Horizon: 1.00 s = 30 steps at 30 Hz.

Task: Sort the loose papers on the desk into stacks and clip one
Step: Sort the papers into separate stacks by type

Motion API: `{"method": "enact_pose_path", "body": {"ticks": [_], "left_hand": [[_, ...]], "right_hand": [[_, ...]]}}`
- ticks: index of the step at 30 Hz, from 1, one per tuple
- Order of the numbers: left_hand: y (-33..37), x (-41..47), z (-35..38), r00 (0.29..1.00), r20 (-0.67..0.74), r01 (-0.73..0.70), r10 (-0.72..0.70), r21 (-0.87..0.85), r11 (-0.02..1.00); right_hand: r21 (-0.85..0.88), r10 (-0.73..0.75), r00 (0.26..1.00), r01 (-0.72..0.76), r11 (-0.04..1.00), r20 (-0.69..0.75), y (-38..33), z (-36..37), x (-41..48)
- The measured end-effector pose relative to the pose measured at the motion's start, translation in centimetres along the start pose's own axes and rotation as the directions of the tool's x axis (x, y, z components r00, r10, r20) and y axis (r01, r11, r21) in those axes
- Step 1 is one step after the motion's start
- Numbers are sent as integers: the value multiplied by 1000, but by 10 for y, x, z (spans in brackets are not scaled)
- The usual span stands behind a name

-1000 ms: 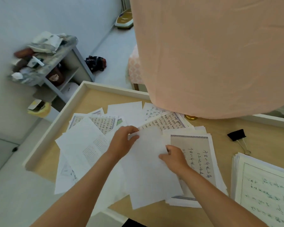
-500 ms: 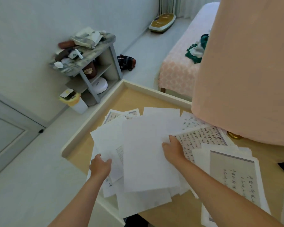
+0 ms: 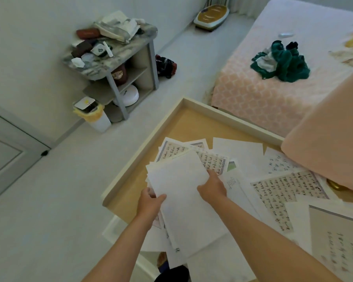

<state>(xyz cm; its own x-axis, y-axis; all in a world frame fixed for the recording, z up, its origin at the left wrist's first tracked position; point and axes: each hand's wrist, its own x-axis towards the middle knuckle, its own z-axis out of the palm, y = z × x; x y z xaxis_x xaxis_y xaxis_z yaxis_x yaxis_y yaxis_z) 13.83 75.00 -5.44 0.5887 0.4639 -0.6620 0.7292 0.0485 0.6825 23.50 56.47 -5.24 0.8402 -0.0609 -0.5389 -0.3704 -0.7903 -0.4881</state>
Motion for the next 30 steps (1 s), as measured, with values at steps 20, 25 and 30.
{"method": "enact_pose_path", "body": {"ticks": [20, 25, 30], "left_hand": [[-8, -10, 31, 947, 200, -319, 253, 701, 638], [-14, -28, 41, 945, 264, -320, 192, 628, 710], [-24, -50, 52, 953, 260, -233, 158, 291, 928]], "right_hand": [[282, 155, 988, -148, 948, -5, 124, -68, -56], [230, 142, 986, -158, 960, 85, 114, -37, -66], [247, 168, 968, -212, 946, 186, 115, -34, -67]]}}
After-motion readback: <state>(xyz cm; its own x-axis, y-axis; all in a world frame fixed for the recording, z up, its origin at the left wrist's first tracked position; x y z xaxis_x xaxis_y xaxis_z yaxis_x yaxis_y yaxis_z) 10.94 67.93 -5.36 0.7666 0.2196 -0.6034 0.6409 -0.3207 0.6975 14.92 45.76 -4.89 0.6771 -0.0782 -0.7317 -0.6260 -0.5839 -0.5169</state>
